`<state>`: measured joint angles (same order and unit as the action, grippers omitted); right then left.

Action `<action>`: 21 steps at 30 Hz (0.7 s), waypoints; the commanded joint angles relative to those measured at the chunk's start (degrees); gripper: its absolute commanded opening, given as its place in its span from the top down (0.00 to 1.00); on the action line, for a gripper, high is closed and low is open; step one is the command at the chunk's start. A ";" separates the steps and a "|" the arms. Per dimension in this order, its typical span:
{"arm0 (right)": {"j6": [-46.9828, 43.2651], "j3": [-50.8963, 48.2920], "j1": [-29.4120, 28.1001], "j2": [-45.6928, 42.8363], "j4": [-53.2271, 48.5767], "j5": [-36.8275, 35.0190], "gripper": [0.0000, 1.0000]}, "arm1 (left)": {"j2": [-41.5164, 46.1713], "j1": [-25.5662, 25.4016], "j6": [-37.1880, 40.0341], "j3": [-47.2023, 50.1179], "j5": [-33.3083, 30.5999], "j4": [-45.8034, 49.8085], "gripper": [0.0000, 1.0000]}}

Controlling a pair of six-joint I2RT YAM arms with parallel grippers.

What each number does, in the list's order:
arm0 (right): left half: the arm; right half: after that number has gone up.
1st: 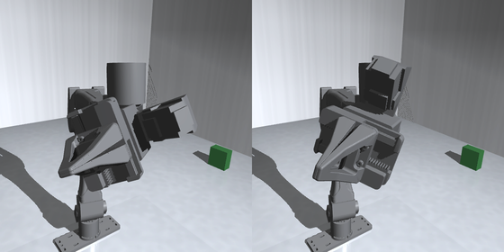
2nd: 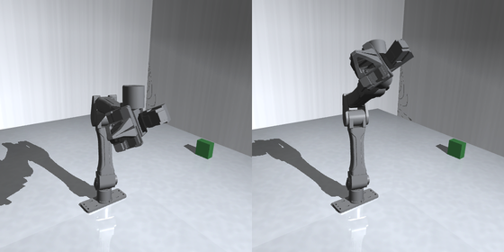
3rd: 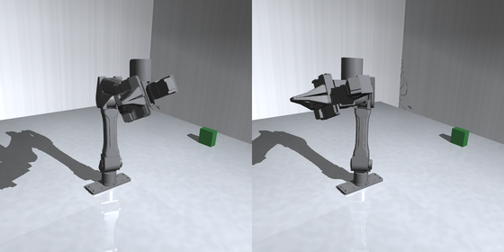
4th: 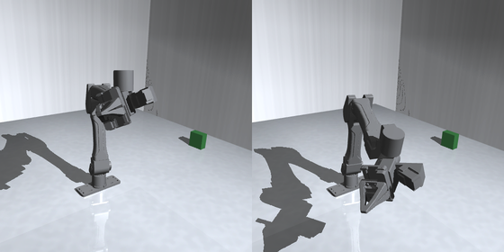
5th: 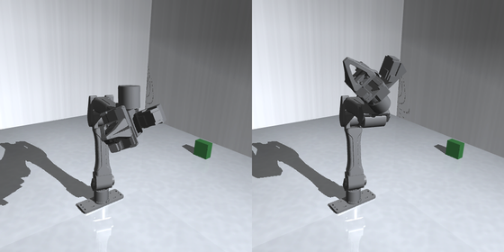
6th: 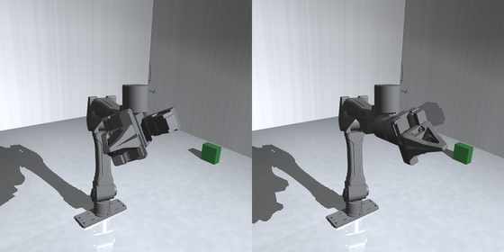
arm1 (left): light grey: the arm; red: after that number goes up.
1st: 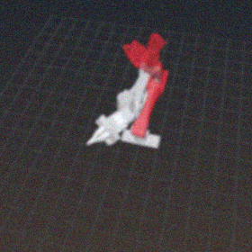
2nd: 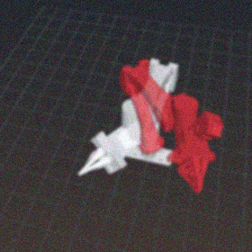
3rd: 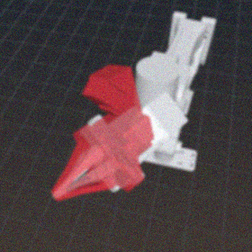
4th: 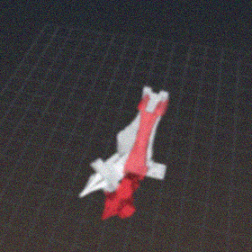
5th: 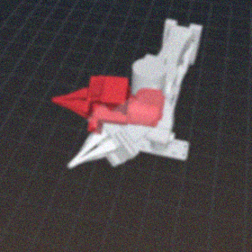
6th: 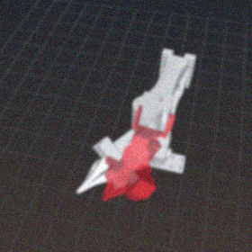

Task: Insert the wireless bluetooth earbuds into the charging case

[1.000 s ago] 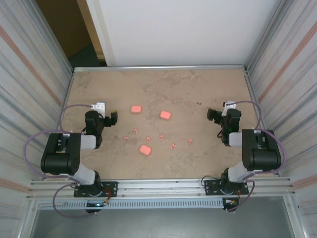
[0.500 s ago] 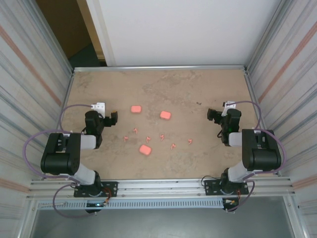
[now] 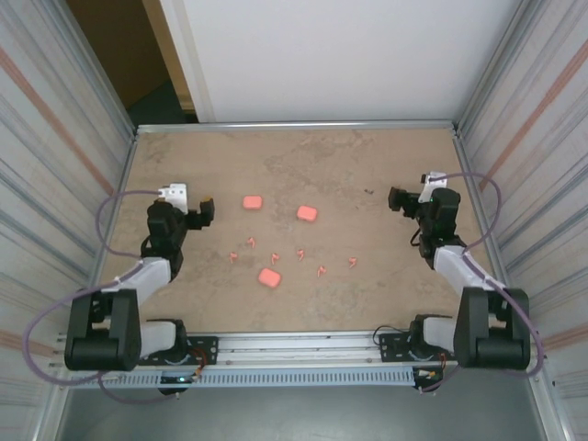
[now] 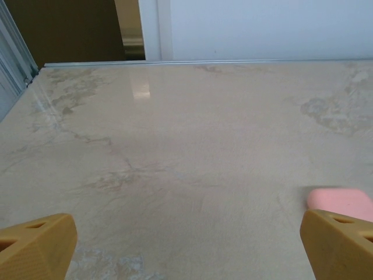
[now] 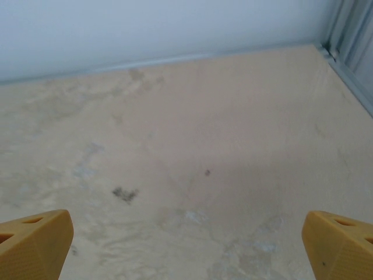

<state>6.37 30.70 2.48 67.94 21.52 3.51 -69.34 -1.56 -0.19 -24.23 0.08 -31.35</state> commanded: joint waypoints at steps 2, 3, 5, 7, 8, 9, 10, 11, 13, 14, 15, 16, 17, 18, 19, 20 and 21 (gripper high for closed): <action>-0.87 7.18 -1.74 -4.75 -19.38 9.07 0.00 | 5.32 0.33 -8.97 -3.92 3.27 13.73 0.01; -1.42 9.01 -2.47 -5.08 -22.82 10.69 0.00 | 6.25 0.40 -10.71 -4.33 4.14 15.57 0.01; -1.90 12.13 -4.15 -5.28 -28.06 12.56 0.00 | 7.42 0.37 -13.65 -5.07 4.98 18.93 0.01; -2.21 15.13 -6.47 -4.90 -32.44 13.50 0.00 | 8.36 0.37 -15.14 -6.34 5.66 23.24 0.01; -2.32 16.64 -7.88 -4.48 -34.35 13.65 0.00 | 8.67 0.38 -16.07 -6.94 5.93 25.41 0.01; -2.46 17.91 -9.03 -4.01 -35.83 13.65 0.00 | 8.85 0.38 -16.83 -7.42 6.63 26.68 0.01; -2.46 19.31 -10.38 -3.31 -37.32 13.71 0.00 | 9.03 0.34 -17.91 -7.67 7.70 27.68 0.01; -2.51 20.58 -11.71 -2.35 -38.51 13.98 0.00 | 9.24 0.36 -19.48 -7.70 8.87 28.21 0.01; -2.90 23.32 -14.29 -0.41 -40.81 14.48 0.00 | 9.55 0.33 -22.61 -7.25 11.13 28.45 0.01; -3.27 24.80 -15.69 0.71 -42.04 14.65 0.00 | 9.59 0.34 -24.85 -6.83 12.35 28.25 0.01; -3.83 26.10 -16.90 2.07 -43.27 14.76 0.00 | 9.60 0.40 -26.75 -6.51 13.73 27.96 0.01; -4.38 27.65 -18.29 3.55 -44.63 14.82 0.00 | 9.54 0.34 -28.37 -6.06 15.43 27.48 0.01; -5.23 29.31 -19.65 4.99 -46.07 15.16 0.00 | 9.38 0.38 -29.49 -5.75 17.22 27.08 0.01; -5.99 30.47 -20.80 6.52 -47.25 15.46 0.00 | 9.28 0.35 -29.98 -5.66 18.38 27.28 0.01; -6.90 31.83 -21.95 8.10 -48.44 15.64 0.00 | 9.30 0.34 -30.58 -5.78 19.39 27.89 0.01; -8.25 33.14 -23.24 9.85 -49.74 15.82 0.00 | 9.31 0.36 -31.29 -5.91 20.07 28.72 0.01; -9.19 34.31 -24.25 11.41 -50.97 15.93 0.00 | 9.33 0.38 -31.86 -5.92 20.77 29.27 0.01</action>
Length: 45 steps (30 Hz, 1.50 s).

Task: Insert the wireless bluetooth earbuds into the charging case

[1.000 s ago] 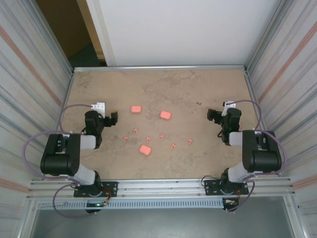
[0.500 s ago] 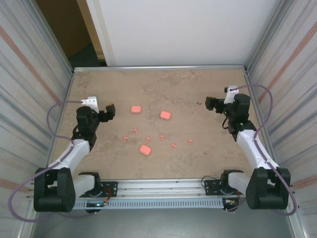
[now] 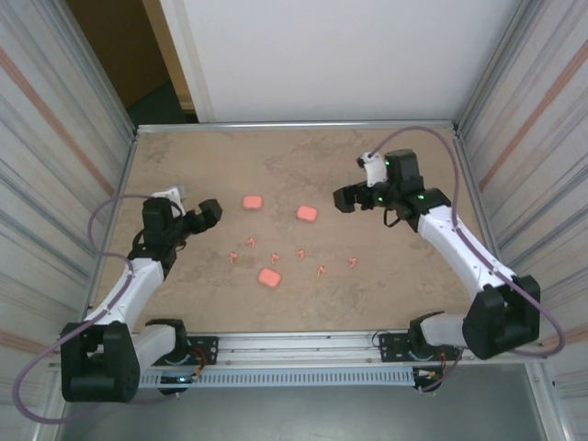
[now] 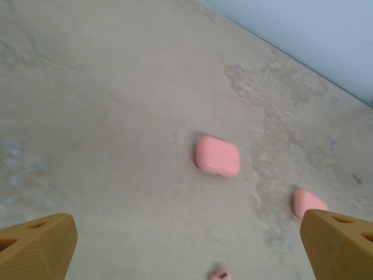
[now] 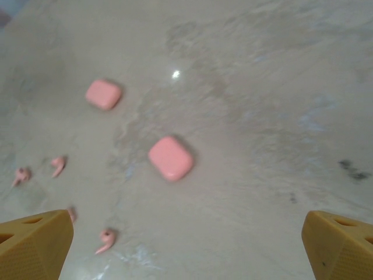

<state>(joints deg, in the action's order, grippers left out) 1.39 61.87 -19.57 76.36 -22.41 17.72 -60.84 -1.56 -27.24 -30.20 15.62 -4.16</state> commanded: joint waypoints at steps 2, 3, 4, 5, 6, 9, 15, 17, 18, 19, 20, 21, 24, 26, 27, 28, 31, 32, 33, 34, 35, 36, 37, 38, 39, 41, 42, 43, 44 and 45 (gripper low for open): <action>-6.84 5.80 -3.88 6.76 -9.68 2.93 0.00 | 1.19 0.36 -5.61 0.30 6.93 2.14 0.01; -7.84 6.86 -4.41 8.34 -10.68 3.88 0.00 | 1.35 0.37 -5.95 0.40 7.72 2.21 0.01; -9.00 7.89 -4.98 10.22 -11.39 4.52 0.00 | 1.72 0.34 -6.23 0.55 8.30 2.34 0.01; -10.09 8.90 -5.82 12.06 -12.01 4.76 0.00 | 2.02 0.40 -6.49 0.60 8.63 2.64 0.01; -11.00 9.70 -6.36 13.55 -12.57 4.90 0.00 | 2.42 0.36 -6.57 0.61 8.84 3.09 0.01; -13.89 12.95 -7.97 18.65 -14.13 4.26 0.00 | 4.00 0.36 -6.52 0.99 9.05 4.51 0.01; -20.11 18.84 -9.55 27.06 -16.49 1.81 0.00 | 7.55 0.38 -6.28 1.81 8.77 6.67 0.01; -22.47 20.42 -10.00 29.71 -16.81 0.54 0.00 | 8.39 0.37 -5.98 1.98 8.83 7.14 0.01; -23.99 21.27 -10.32 31.03 -17.10 -0.40 0.00 | 8.73 0.41 -5.98 2.14 8.92 7.23 0.01; -25.51 21.93 -10.70 32.30 -17.37 -1.57 0.00 | 8.93 0.35 -5.98 2.25 9.09 7.24 0.01; -26.70 22.68 -11.17 33.36 -17.48 -2.74 0.00 | 9.05 0.41 -5.98 2.24 9.18 7.24 0.01; -27.93 23.36 -11.44 34.45 -17.53 -3.83 0.00 | 9.15 0.35 -5.98 2.25 9.26 7.50 0.01; -30.30 25.23 -11.94 37.24 -17.06 -4.64 0.03 | 9.25 0.40 -5.98 2.05 9.19 8.09 0.01; -31.46 25.91 -11.91 38.53 -16.64 -4.42 0.06 | 9.16 0.42 -6.06 2.06 9.06 8.37 0.01; -32.27 26.23 -11.91 39.08 -16.44 -4.27 0.07 | 9.19 0.37 -6.22 2.16 8.98 8.36 0.01; -33.07 26.50 -11.94 39.55 -16.39 -4.31 0.08 | 9.18 0.42 -6.38 2.24 8.91 8.31 0.01; -34.79 26.90 -11.81 40.80 -16.34 -4.45 0.09 | 9.03 0.41 -7.01 2.59 9.17 7.68 0.01; -35.12 26.98 -11.80 41.28 -16.33 -4.39 0.09 | 8.90 0.35 -7.08 2.60 9.18 7.62 0.01; -35.39 27.00 -11.80 41.64 -16.34 -4.33 0.09 | 8.79 0.41 -7.08 2.65 9.23 7.66 0.01; -35.74 27.25 -11.76 42.07 -16.35 -4.40 0.09 | 8.60 0.38 -7.09 2.48 9.12 7.68 0.01; -35.90 27.46 -11.80 42.27 -16.35 -4.48 0.10 | 8.48 0.37 -7.10 2.40 9.14 7.59 0.01; -36.13 27.70 -11.80 42.64 -16.33 -4.53 0.10 | 8.35 0.35 -7.12 2.42 9.08 7.53 0.01; -36.26 27.86 -11.74 42.89 -16.35 -4.70 0.10 | 8.13 0.37 -7.13 2.35 9.06 7.57 0.01; -36.35 28.25 -11.72 43.20 -16.35 -4.87 0.11 | 8.05 0.40 -7.22 2.33 9.07 7.59 0.01; -36.39 28.52 -11.73 43.46 -16.35 -5.08 0.11 | 7.94 0.40 -7.20 2.27 9.03 7.59 0.01; -36.61 28.98 -11.50 43.95 -16.35 -5.17 0.11 | 7.84 0.36 -7.21 2.26 8.95 7.76 0.01; -36.77 29.09 -11.54 44.29 -16.35 -5.30 0.12 | 7.84 0.34 -7.20 2.25 8.87 7.85 0.01; -36.80 29.35 -11.54 44.50 -16.33 -5.39 0.13 | 7.92 0.34 -7.21 2.25 8.71 8.00 0.01; -36.92 29.48 -11.46 44.81 -16.43 -5.49 0.14 | 7.93 0.34 -7.20 2.33 8.52 8.10 0.01; -37.03 29.76 -11.45 45.06 -16.43 -5.56 0.14 | 8.09 0.38 -7.27 2.38 8.40 8.12 0.01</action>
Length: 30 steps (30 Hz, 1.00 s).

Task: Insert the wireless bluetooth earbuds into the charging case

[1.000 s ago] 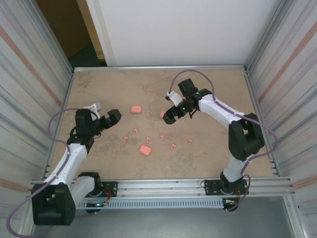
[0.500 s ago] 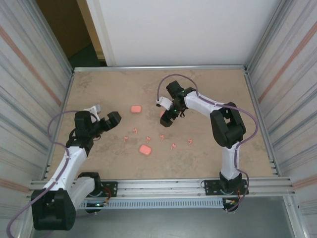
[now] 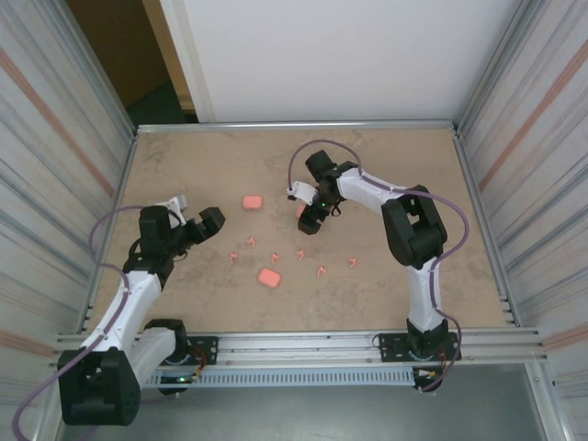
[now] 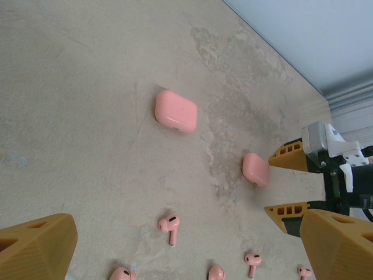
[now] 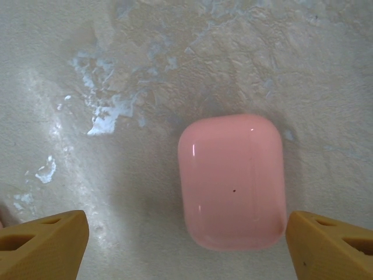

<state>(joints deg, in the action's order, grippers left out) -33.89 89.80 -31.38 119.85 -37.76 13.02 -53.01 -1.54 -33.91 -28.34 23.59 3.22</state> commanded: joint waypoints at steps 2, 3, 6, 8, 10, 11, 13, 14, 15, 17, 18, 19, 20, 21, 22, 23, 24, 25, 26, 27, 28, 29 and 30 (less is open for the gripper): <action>-2.02 2.17 0.35 2.13 -1.17 -1.06 0.16 | 0.46 0.38 -0.56 0.56 0.17 0.90 0.01; -2.05 2.39 0.39 2.43 -1.22 -1.20 0.17 | 0.56 0.36 -0.55 0.49 0.19 0.88 0.01; -2.28 3.07 0.35 3.23 -1.52 -1.50 0.19 | 0.69 0.33 -0.45 0.56 -0.10 1.06 0.01; -2.46 3.38 0.31 3.78 -1.62 -1.80 0.21 | 0.69 0.32 -0.45 0.50 -0.21 1.15 0.01; -2.66 3.54 0.37 4.16 -1.60 -2.07 0.23 | 0.66 0.36 -0.45 0.48 -0.31 1.10 0.01; -2.77 3.62 0.35 4.36 -1.69 -2.35 0.24 | 0.65 0.35 -0.45 0.55 -0.42 1.17 0.01; -2.96 3.56 0.22 4.64 -1.70 -2.85 0.27 | 0.64 0.32 -0.45 0.56 -0.56 1.16 0.01; -3.06 3.54 0.26 4.77 -1.70 -3.04 0.29 | 0.68 0.38 -0.45 0.54 -0.66 1.20 0.01; -3.13 3.41 0.28 4.79 -1.78 -3.23 0.31 | 0.65 0.32 -0.44 0.49 -0.76 1.25 0.01; -3.43 3.18 0.31 4.88 -1.62 -3.97 0.34 | 0.70 0.32 -0.37 0.48 -0.83 1.33 0.02; -3.48 2.90 0.22 4.84 -1.34 -4.41 0.35 | 0.72 0.39 -0.37 0.48 -0.96 1.32 0.01; -3.64 2.51 0.17 4.72 -0.89 -4.89 0.38 | 0.72 0.39 -0.31 0.48 -1.00 1.30 0.01; -3.81 2.07 0.11 4.68 -0.35 -5.34 0.40 | 0.66 0.34 -0.30 0.43 -1.14 1.40 0.01; -4.05 1.51 0.02 4.44 0.53 -5.90 0.44 | 0.71 0.31 -0.19 0.39 -1.25 1.52 0.01; -4.19 0.97 0.00 4.18 1.27 -6.29 0.47 | 0.63 0.38 -0.12 0.40 -1.27 1.58 0.01; -4.27 0.51 -0.04 4.03 2.04 -6.75 0.47 | 0.64 0.34 -0.02 0.31 -1.38 1.67 0.01; -4.42 -0.02 -0.09 3.74 2.75 -6.98 0.48 | 0.63 0.32 0.08 0.22 -1.52 1.78 0.01; -4.52 -0.52 -0.15 3.43 3.48 -7.13 0.50 | 0.68 0.31 0.20 0.08 -1.54 1.95 0.01; -4.60 -0.89 -0.10 3.29 3.94 -7.19 0.53 | 0.72 0.34 0.31 0.04 -1.60 2.03 0.01; -4.63 -1.25 -0.18 2.98 4.49 -7.25 0.55 | 0.70 0.36 0.42 -0.05 -1.66 2.21 0.01; -4.62 -1.59 -0.18 2.82 4.88 -7.22 0.58 | 0.65 0.32 0.51 -0.14 -1.74 2.33 0.01; -4.63 -1.89 -0.18 2.60 5.25 -7.22 0.61 | 0.67 0.35 0.52 -0.22 -1.68 2.45 0.01; -4.64 -2.31 -0.11 2.34 5.78 -7.22 0.63 | 0.70 0.31 0.60 -0.31 -1.62 2.56 0.01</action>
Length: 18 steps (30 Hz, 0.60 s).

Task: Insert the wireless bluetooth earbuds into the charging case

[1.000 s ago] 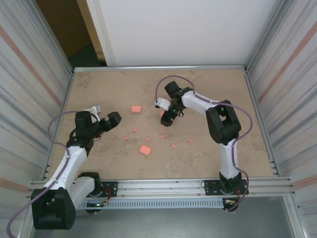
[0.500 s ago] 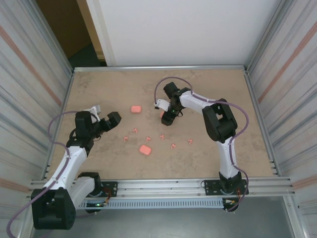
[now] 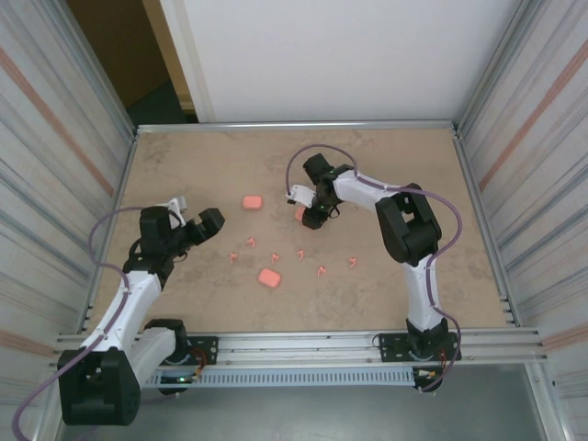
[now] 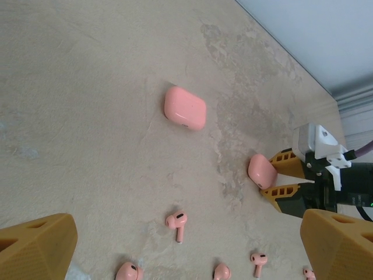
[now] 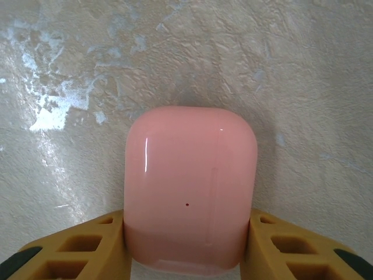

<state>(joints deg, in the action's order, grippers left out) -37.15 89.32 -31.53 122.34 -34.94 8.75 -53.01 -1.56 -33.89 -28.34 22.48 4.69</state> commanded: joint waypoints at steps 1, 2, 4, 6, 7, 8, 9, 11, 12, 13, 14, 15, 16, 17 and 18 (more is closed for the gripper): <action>-1.46 -2.33 -0.01 -0.55 3.61 -2.95 0.64 | 0.71 0.41 0.58 -0.29 -0.51 1.07 0.01; -1.45 -2.79 -0.02 -0.91 4.18 -2.94 0.65 | 0.69 0.38 0.60 -0.24 -0.43 1.11 0.01; -1.44 -4.15 0.05 -2.16 5.66 -2.80 0.65 | 0.74 0.35 0.58 -0.40 0.10 1.05 0.01; -1.35 -5.53 -0.07 -3.60 7.45 -2.62 0.66 | 0.64 0.38 0.83 -0.49 1.09 0.72 0.01; -1.41 -6.42 -0.03 -4.53 8.44 -2.70 0.66 | 0.71 0.33 0.97 -0.58 1.89 0.48 0.02; -1.34 -7.13 -0.02 -5.32 9.30 -2.69 0.66 | 0.65 0.34 1.20 -0.66 3.11 0.14 0.01; -1.34 -8.12 -0.02 -6.36 10.40 -2.62 0.66 | 0.50 0.38 1.49 -0.82 4.59 -0.30 0.01; -1.25 -10.01 -0.11 -8.40 12.40 -2.52 0.66 | 0.11 0.42 2.05 -1.26 7.79 -1.27 0.01; -1.14 -11.11 -0.20 -9.65 13.52 -2.45 0.66 | -0.22 0.39 2.37 -1.60 9.63 -1.66 0.01; -1.05 -12.24 -0.32 -10.97 14.70 -2.47 0.66 | -0.74 0.34 2.50 -2.06 11.36 -1.93 0.01; -0.93 -13.21 -0.44 -12.30 15.74 -2.56 0.66 | -1.15 0.34 2.59 -2.47 12.94 -2.20 0.02; -0.91 -14.46 -0.62 -13.77 16.83 -2.66 0.66 | -1.66 0.42 2.69 -2.84 14.67 -2.68 0.02; -0.87 -15.58 -0.95 -15.20 17.84 -2.88 0.66 | -2.23 0.33 2.61 -3.31 16.26 -3.19 0.03; -0.68 -16.45 -1.28 -16.38 18.55 -3.08 0.66 | -2.68 0.40 2.44 -3.56 18.12 -3.78 0.04; -0.52 -17.35 -1.72 -17.72 19.13 -3.31 0.67 | -3.18 0.28 2.05 -3.81 19.76 -4.81 0.04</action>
<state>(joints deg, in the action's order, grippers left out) -37.15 73.34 -31.92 109.82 -20.18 6.13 -55.40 -1.56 -32.75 -29.78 34.48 2.98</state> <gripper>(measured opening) 0.427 0.960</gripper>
